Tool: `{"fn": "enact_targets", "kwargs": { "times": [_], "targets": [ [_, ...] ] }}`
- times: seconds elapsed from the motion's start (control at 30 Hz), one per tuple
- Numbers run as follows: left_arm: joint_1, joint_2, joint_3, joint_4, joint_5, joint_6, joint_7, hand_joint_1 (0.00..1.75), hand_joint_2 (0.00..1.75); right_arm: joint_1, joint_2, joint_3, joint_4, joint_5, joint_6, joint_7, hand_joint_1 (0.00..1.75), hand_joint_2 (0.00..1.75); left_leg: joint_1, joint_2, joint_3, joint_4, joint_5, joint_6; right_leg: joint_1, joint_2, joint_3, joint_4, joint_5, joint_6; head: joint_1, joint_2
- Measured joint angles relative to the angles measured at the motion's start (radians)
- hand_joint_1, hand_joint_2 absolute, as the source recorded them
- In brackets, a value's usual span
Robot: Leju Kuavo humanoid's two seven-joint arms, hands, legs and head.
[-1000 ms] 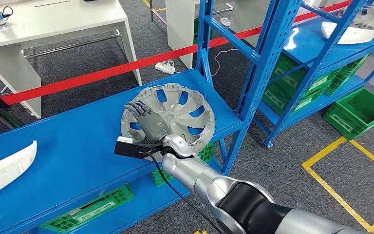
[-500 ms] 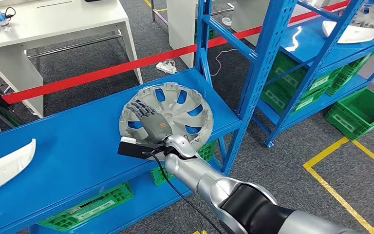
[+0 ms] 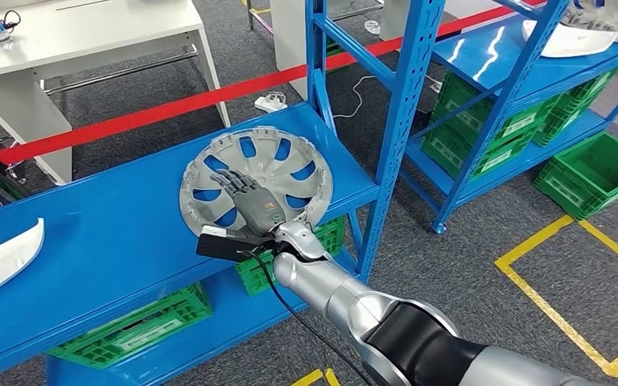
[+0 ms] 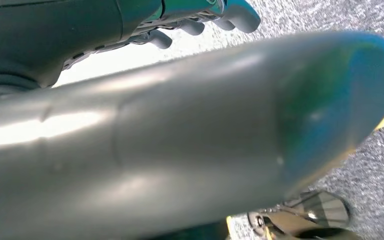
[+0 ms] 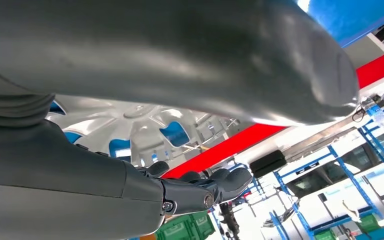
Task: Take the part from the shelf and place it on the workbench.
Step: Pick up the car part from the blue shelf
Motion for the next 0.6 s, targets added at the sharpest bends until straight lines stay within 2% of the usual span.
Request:
{"fn": "enact_targets", "kwargs": {
  "times": [0.07,0.13,0.2,0.3,0.47,0.6],
  "targets": [
    [-0.002,0.0,0.002,0.0,0.001,-0.004,-0.002,0.0,0.0,-0.001,0.001,0.0,0.0,0.001,-0.001,-0.002,0.0,0.0,-0.006,0.0,0.022,-0.049,-0.006,0.003,0.001,-0.002,0.0,-0.003,0.006,0.01,0.0,0.0],
    [-0.002,0.0,0.005,0.0,0.002,-0.006,-0.002,0.0,0.0,-0.002,0.002,0.0,0.0,0.002,-0.002,-0.004,0.0,0.0,-0.006,0.0,0.016,-0.057,0.001,0.003,0.003,-0.001,0.001,-0.01,0.01,0.004,0.001,0.0],
    [-0.001,0.0,0.007,0.0,0.002,-0.007,-0.002,0.0,0.0,-0.003,0.002,0.0,0.0,0.002,-0.002,-0.004,0.0,0.0,-0.007,0.0,0.014,-0.058,0.005,0.007,0.003,-0.001,0.003,-0.018,0.018,0.003,0.002,0.0],
    [-0.001,-0.001,0.008,0.0,-0.002,-0.007,-0.001,0.0,0.0,-0.003,0.002,0.0,0.0,0.003,-0.001,-0.004,0.0,0.0,-0.007,0.0,0.008,-0.056,0.011,0.015,0.002,-0.001,0.004,-0.028,0.032,0.017,0.002,0.0],
    [-0.002,-0.001,0.008,0.0,-0.02,-0.007,0.01,0.0,0.0,-0.003,0.002,0.0,0.001,0.011,-0.003,0.002,0.0,0.0,-0.009,0.0,0.004,-0.054,0.014,0.02,0.001,-0.001,0.004,-0.034,0.039,0.024,0.002,0.0],
    [-0.002,-0.001,0.008,0.0,-0.025,-0.01,0.016,0.0,0.0,-0.003,0.002,0.0,0.001,0.018,-0.016,0.014,0.0,1.75,-0.009,0.0,0.004,-0.054,0.014,0.02,0.001,-0.001,0.003,-0.035,0.039,0.025,0.002,0.0]
  ]
}}
